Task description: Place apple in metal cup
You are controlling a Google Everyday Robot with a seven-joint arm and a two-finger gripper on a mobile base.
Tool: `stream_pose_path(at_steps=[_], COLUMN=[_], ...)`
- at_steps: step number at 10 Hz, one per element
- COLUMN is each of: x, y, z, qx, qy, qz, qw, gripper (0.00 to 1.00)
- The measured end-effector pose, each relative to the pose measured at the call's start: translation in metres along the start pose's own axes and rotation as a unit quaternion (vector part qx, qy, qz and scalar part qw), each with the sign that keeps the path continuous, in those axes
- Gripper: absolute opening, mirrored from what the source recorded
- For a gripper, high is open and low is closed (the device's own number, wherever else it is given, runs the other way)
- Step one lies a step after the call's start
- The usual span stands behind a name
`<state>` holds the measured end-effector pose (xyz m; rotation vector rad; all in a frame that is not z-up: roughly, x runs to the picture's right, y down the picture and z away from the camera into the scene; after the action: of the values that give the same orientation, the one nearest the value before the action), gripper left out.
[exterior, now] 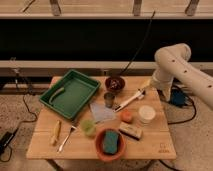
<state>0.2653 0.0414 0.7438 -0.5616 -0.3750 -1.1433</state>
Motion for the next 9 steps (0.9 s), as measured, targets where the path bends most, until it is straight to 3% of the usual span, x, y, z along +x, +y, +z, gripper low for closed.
stream_pose_path(at_steps=[7, 9], x=[0.0001, 0.0022], y=[-0.0004, -0.0048], z=[-0.001, -0.0001], qx=[0.0, 0.007], qy=[0.001, 0.0], qz=[-0.001, -0.016], qw=[1.0, 0.9998], gripper=[0.8, 0.8])
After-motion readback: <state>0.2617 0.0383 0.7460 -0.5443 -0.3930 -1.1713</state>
